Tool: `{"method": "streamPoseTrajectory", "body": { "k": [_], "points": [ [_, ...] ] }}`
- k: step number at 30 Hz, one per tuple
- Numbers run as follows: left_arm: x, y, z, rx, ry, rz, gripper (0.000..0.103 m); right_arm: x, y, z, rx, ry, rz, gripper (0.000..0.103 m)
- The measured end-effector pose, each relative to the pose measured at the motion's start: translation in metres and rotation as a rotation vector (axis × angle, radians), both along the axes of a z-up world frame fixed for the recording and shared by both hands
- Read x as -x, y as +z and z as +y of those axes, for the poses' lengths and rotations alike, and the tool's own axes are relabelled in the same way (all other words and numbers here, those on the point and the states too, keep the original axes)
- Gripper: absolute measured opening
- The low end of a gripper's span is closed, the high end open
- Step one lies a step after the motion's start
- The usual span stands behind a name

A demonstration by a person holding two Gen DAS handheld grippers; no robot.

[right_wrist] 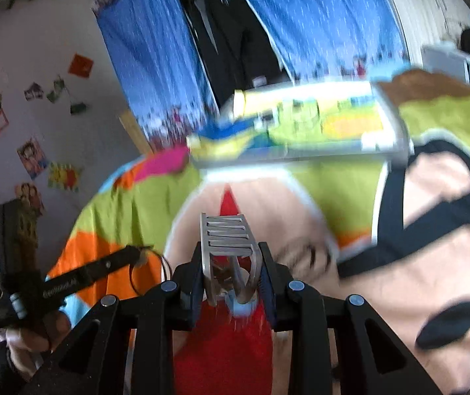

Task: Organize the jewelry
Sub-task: 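Carry both items into the white tray and open both tools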

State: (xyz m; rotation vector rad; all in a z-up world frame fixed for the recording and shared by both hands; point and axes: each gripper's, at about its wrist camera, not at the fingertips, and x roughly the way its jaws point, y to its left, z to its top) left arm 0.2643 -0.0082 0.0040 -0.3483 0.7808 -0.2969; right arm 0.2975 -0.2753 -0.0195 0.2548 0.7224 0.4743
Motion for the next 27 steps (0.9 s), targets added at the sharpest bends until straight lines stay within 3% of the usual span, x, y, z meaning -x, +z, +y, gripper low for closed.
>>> {"method": "streamPoseTrajectory", "body": {
  "k": [5, 10, 14, 18, 23, 27],
  "points": [
    [-0.052, 0.041, -0.007, 0.013, 0.052, -0.118, 0.020, -0.058, 0.013, -0.009, -0.028, -0.076, -0.127, 0.028],
    [-0.121, 0.052, -0.019, 0.015, 0.099, -0.172, 0.020, -0.119, -0.001, -0.018, -0.111, -0.150, -0.137, 0.028],
    [-0.170, 0.037, -0.026, 0.020, 0.150, -0.143, 0.020, -0.158, -0.018, -0.019, -0.137, -0.160, -0.122, 0.028],
    [-0.201, 0.010, -0.031, -0.016, 0.172, -0.092, 0.020, -0.170, -0.033, -0.018, -0.087, -0.145, -0.107, 0.028],
    [-0.222, -0.022, -0.036, -0.040, 0.184, -0.030, 0.020, -0.175, -0.055, -0.021, -0.045, -0.139, -0.070, 0.028],
    [-0.227, -0.034, -0.040, -0.066, 0.176, -0.020, 0.020, -0.173, -0.051, -0.020, -0.015, -0.140, -0.069, 0.029]
  ]
}}
